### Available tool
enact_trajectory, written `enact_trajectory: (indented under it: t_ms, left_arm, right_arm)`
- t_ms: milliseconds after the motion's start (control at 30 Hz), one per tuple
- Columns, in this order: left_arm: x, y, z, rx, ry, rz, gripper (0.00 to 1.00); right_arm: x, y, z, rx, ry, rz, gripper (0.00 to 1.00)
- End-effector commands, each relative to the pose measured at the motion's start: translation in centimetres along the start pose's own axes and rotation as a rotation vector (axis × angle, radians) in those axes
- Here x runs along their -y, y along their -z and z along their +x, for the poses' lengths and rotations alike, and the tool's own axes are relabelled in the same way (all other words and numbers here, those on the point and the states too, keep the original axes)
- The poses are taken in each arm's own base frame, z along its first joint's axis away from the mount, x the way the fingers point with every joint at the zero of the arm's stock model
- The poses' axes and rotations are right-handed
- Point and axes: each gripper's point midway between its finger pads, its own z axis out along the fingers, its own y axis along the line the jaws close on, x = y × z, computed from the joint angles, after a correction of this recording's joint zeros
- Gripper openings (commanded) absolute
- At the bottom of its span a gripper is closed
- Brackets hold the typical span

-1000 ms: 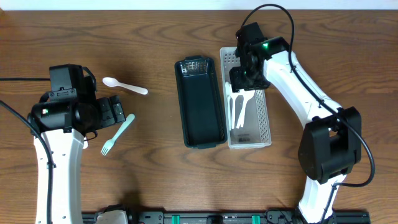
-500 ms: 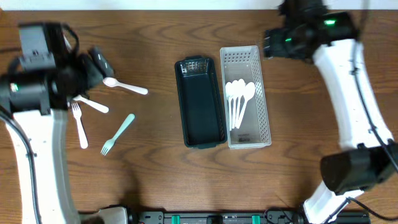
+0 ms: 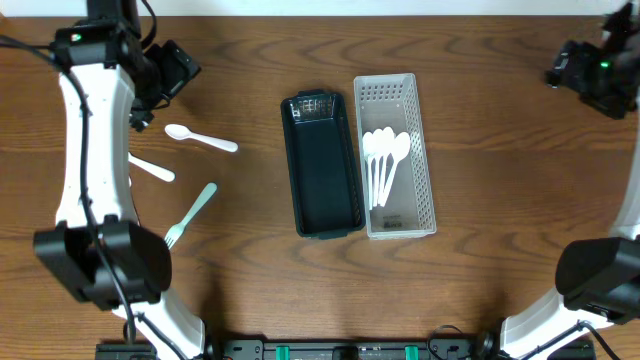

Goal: Pack container

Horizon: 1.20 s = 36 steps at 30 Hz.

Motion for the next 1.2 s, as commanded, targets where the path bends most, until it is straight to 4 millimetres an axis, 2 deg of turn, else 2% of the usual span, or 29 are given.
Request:
enact_trajectory:
  t_ms: [0,100,233,500,733,1033,1100,1167]
  left_arm:
    - [-0.1,-3.2,0.4,-0.061,0.186,-0.043,0.98]
    - [-0.8,-6.6,0.9,-0.109,0.284,-0.104,0.98]
    - [-1.3,-10.6,1.2,-0.15,0.307,-0.153,0.99]
    - [-2.8,-15.6,2.4,-0.212,0.322,-0.23,0.98]
    - [-3.7,-18.0,3.2,-0.243,0.346,-0.274,0.98]
    - [-4.5,-19.7,3.7,-0.256,0.346,-0.303,0.98]
    - [-4.5,-19.7,3.6,-0.254,0.347,-0.301,0.95]
    - [-4.5,-19.7,3.6,-0.254,0.346,-0.301,0.85]
  right_arm:
    - [0.1,0.9,-0.2,0.008,0.016,-0.039,0.84]
    - [0.6,0.9,0.1,-0.006,0.021,-0.029,0.84]
    - [0.6,0.9,0.1,-0.008,0.025,-0.028,0.84]
    - [0.7,0.9,0.3,-0.014,0.023,-0.027,0.85]
    - [1.0,0.9,0.7,-0.03,0.027,-0.01,0.84]
    - [1.0,0.9,0.7,-0.031,0.027,-0.009,0.83]
    - [1.0,0.9,0.7,-0.031,0.027,-0.009,0.82]
    - [1.0,0.9,0.7,-0.031,0.027,-0.009,0.8]
